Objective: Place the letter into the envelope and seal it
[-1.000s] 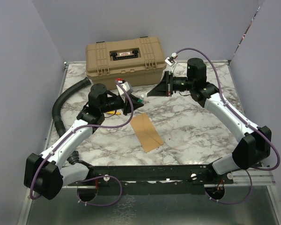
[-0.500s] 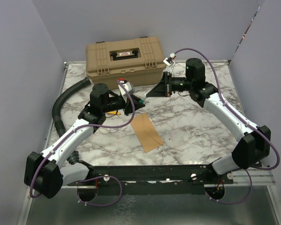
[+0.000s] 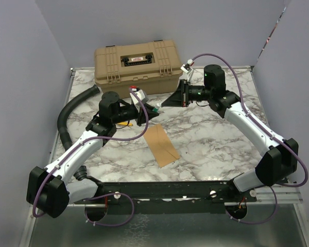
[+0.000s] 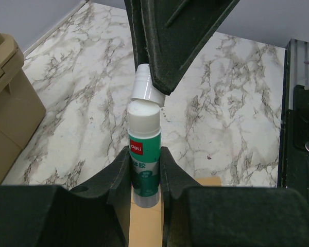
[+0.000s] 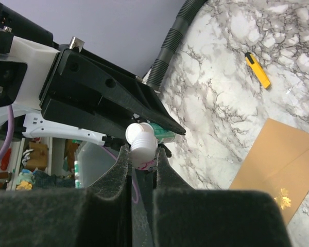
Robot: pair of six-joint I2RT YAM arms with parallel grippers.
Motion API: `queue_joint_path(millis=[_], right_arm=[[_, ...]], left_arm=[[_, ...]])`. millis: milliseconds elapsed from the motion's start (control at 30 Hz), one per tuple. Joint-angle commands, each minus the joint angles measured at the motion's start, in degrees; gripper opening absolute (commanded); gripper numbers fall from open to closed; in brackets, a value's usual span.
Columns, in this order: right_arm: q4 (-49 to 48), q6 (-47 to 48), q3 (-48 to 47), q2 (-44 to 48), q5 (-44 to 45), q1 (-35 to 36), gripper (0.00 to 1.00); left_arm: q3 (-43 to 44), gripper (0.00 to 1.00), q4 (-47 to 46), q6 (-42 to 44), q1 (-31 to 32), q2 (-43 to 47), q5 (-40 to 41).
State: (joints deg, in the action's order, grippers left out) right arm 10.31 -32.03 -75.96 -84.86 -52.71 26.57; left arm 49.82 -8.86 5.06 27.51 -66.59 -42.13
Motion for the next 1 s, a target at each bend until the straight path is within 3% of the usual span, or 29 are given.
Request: queue_joint_path(millis=[0,400,633,967], right_arm=[[1.7,1.6,-0.8,0.4,1.8,0.4,0.00],[-5.9,-4.3,-0.6,-0.3,-4.3,0.8,0.00],[0.6,-0.4,-3.2,-1.8,-4.6,1.2,0.00],[0.5,-0.2,-3.7,1.2,-1.5,1.2,0.00]], left_arm=[[0.8,0.00,-1.0,1.0,0.3,1.1,0.6],[1.4,0.00,-1.2,0.5,0.5,0.5,-0.3],[2.3,0.00,-1.3,0.5,1.0,0.6,-0.3],[0.4,0.00,-1.2,1.8,1.1,1.1,4.3]])
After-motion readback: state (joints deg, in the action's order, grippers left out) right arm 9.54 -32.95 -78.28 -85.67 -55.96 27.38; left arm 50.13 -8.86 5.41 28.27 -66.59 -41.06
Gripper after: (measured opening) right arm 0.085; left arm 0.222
